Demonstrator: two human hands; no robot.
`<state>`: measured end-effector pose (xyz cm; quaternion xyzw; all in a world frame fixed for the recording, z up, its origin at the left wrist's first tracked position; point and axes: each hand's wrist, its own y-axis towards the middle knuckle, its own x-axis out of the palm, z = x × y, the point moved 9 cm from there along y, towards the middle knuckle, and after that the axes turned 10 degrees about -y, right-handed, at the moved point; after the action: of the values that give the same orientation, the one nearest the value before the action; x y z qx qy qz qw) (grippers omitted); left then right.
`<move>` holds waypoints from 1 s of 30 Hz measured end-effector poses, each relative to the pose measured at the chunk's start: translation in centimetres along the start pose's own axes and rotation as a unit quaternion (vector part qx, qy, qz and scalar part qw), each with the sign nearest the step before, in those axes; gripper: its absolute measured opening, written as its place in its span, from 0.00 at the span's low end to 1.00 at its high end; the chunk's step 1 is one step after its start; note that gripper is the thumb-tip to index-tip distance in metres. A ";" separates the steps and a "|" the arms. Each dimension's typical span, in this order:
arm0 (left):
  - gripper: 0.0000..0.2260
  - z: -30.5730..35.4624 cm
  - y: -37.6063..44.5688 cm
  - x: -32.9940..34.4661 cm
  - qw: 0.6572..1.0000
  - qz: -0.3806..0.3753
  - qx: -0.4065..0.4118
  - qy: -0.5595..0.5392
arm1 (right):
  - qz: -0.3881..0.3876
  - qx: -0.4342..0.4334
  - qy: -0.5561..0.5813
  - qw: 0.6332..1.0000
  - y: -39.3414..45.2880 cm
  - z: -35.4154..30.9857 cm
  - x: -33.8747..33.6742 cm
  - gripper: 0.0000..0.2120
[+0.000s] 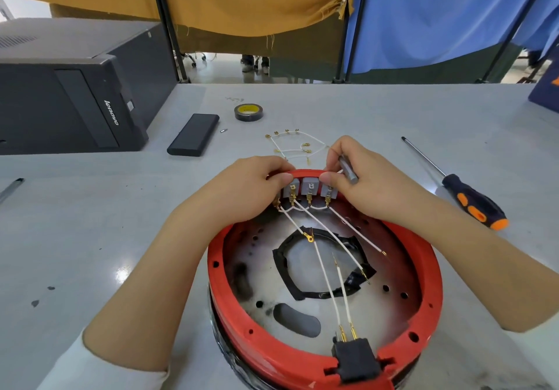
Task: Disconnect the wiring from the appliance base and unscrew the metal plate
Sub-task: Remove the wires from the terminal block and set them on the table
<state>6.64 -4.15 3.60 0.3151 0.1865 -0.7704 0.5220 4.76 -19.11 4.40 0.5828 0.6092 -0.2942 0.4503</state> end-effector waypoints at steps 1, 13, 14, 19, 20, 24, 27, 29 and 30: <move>0.11 -0.1 0.0 0.1 1.000 -0.005 -0.001 -0.006 | -0.002 0.002 -0.008 1.000 0.1 0.0 0.1 0.06; 0.08 -0.2 0.5 0.3 0.998 0.007 0.012 -0.061 | -0.007 -0.087 0.307 0.948 2.6 -2.8 -0.5 0.20; 0.08 -0.2 0.6 0.3 0.998 0.006 0.011 -0.067 | -0.015 -0.082 0.313 0.946 2.7 -2.4 -0.2 0.19; 0.09 -0.3 0.7 0.4 0.997 0.006 0.005 -0.076 | -0.025 -0.055 0.338 0.939 3.0 -1.3 0.2 0.11; 0.09 -0.3 0.6 0.4 0.997 0.005 0.005 -0.076 | -0.018 -0.056 0.333 0.941 3.0 -1.3 0.2 0.12; 0.09 -0.3 0.5 0.5 0.996 -0.002 0.003 -0.088 | 0.031 -0.060 0.284 0.956 2.7 -1.1 -0.5 0.16; 0.08 -0.3 0.5 0.6 0.996 -0.004 0.008 -0.090 | 0.053 -0.056 0.249 0.965 2.6 -0.9 -0.8 0.16; 0.08 -0.2 0.5 0.5 0.996 -0.001 0.011 -0.086 | 0.042 -0.054 0.236 0.969 2.5 -1.0 -0.7 0.16; 0.08 -0.2 0.5 0.5 0.996 0.000 0.010 -0.085 | 0.037 -0.053 0.233 0.970 2.4 -1.1 -0.6 0.16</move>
<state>7.02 -4.50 3.14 0.2535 0.1338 -0.7962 0.5329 6.86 -18.02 5.82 0.6324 0.6903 -0.1008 0.3367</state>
